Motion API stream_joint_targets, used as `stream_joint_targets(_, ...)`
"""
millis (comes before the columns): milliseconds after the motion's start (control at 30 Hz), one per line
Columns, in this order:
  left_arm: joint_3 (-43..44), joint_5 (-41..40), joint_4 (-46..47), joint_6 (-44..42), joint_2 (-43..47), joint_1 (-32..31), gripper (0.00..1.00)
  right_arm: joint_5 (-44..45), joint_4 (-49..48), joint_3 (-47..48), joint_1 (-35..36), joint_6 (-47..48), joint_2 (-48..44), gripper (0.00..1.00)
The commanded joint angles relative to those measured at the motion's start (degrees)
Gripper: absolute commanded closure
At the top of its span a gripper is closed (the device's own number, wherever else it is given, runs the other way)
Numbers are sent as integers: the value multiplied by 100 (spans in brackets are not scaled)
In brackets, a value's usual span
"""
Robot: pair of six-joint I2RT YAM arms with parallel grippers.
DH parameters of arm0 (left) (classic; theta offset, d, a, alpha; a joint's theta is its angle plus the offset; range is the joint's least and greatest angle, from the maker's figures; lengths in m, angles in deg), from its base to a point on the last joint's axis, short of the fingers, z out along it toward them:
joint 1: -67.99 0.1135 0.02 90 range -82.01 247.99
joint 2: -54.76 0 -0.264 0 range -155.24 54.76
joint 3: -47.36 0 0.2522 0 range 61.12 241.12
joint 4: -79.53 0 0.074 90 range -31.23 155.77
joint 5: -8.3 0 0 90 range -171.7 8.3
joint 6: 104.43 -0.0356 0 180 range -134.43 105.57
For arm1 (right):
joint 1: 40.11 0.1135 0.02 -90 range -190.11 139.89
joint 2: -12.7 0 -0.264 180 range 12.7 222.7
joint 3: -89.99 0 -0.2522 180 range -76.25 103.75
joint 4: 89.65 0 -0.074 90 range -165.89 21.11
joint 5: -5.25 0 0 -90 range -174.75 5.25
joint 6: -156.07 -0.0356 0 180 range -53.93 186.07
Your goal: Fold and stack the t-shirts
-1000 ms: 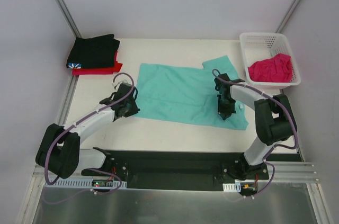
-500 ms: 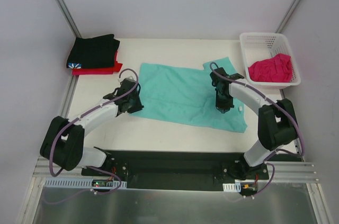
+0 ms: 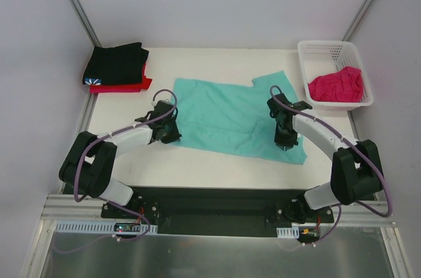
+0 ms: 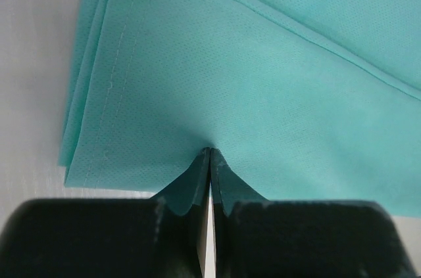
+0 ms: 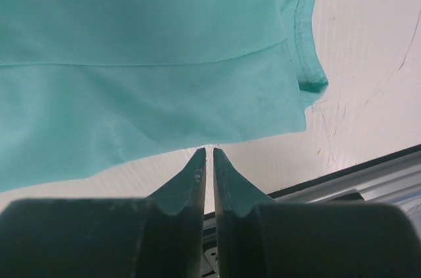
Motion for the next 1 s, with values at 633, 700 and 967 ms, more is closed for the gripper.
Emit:
stream_joint_targets(633, -966, -243, -562, 129, 1636, 205, 100, 332, -181, -1045, -527, -523, 744, 96)
stream_joint_targets(700, -1062, -295, -711, 129, 1916, 232, 100, 296, -181, -1045, -536, -506, 717, 97)
stream_joint_targets(967, -1063, -384, -1090, 24, 2437, 258, 100, 375, -41, -870, -519, -489, 683, 99)
